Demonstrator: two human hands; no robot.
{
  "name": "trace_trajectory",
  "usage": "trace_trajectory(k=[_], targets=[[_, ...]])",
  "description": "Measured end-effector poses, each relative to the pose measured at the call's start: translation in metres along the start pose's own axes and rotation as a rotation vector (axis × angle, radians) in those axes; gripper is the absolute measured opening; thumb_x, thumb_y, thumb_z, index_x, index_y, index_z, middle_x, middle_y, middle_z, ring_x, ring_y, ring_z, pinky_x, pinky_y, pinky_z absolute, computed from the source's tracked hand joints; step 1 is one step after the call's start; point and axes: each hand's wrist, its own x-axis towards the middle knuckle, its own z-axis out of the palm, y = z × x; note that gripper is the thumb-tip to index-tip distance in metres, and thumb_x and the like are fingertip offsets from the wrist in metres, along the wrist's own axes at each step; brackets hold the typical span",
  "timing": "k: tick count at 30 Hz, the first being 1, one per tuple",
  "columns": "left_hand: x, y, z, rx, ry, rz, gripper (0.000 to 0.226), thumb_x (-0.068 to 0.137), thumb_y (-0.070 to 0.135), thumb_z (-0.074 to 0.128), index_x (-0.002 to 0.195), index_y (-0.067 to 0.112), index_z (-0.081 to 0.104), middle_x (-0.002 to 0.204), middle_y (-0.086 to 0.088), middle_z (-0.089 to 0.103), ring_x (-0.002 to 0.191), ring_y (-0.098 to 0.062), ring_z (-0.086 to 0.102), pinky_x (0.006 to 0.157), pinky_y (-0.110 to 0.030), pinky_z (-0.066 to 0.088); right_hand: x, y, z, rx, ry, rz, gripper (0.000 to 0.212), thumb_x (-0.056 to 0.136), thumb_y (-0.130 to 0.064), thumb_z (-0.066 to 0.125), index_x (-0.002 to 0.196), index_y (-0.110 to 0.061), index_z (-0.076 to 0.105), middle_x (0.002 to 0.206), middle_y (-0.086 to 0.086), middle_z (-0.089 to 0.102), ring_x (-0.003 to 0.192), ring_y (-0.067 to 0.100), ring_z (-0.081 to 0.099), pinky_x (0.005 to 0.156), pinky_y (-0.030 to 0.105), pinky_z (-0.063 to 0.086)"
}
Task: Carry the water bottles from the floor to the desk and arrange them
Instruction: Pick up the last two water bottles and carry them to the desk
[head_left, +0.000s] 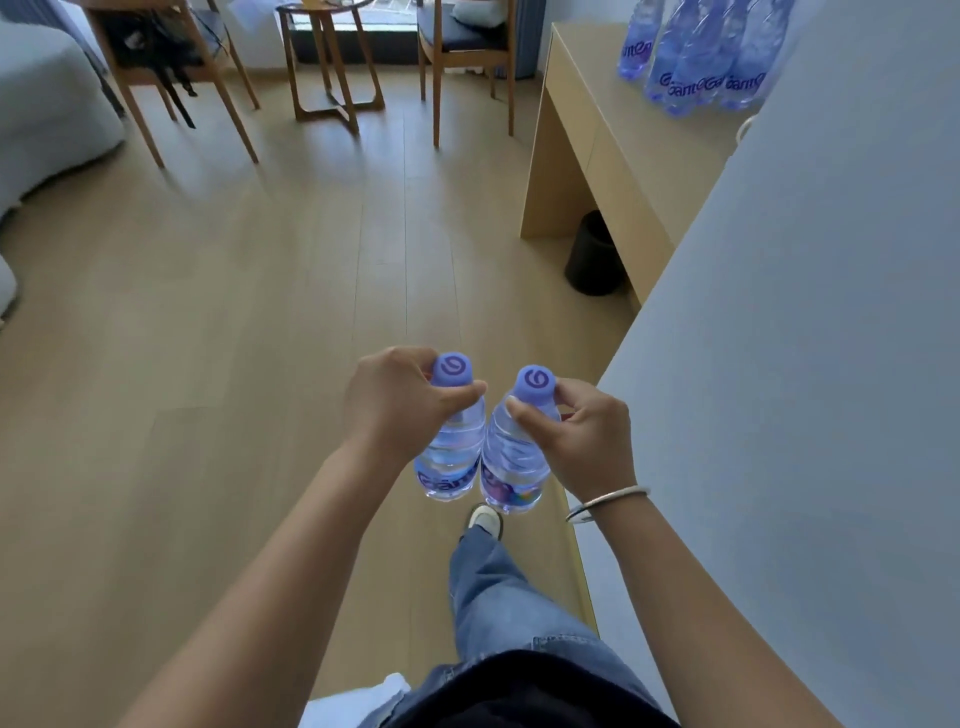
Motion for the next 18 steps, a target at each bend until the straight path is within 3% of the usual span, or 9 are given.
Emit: trace_trajectory(k=[5,9,14,18], targets=[[0.120,0.010,0.015,0.042,-0.017,0.032,0.043,0.064,0.049,0.076,0.060,0.009,0.060,0.053,-0.006,0.056,0.051,-0.015,0.039,0.050,-0.028,0.034,0.120,0.013,0.025,-0.017,0.025,0.001,0.034,0.075,-0.029,0.073,0.065,0.001,0.062,0.059,0.016,0.056,0.059,0.031,0.051,0.057,0.044,0.045],[0.211,0.023,0.013,0.004,0.021,0.035,0.047,0.062,0.046,0.077,0.049,0.012,0.047,0.042,0.005,0.038,0.046,-0.012,0.031,0.048,-0.026,0.028,0.206,0.014,0.035,-0.004,0.042,0.009,0.031,0.076,-0.029,0.072,0.070,0.000,0.064,0.063,0.015,0.058,0.063,0.031,0.054,0.061,0.045,0.046],[0.298,0.038,0.018,0.021,0.048,0.084,0.045,0.062,0.047,0.076,0.053,0.011,0.051,0.043,0.005,0.038,0.046,-0.011,0.032,0.047,-0.027,0.027,0.285,0.019,0.048,0.026,0.038,0.029,0.033,0.078,-0.028,0.071,0.076,0.004,0.064,0.071,0.020,0.061,0.070,0.034,0.056,0.066,0.048,0.047],[0.366,0.038,0.026,0.049,0.048,0.092,0.058,0.061,0.049,0.077,0.046,0.013,0.034,0.042,0.003,0.026,0.047,-0.014,0.024,0.048,-0.028,0.023,0.341,0.029,0.061,0.014,0.066,0.065,0.033,0.078,-0.028,0.072,0.074,0.003,0.064,0.069,0.019,0.060,0.068,0.034,0.055,0.065,0.048,0.047]])
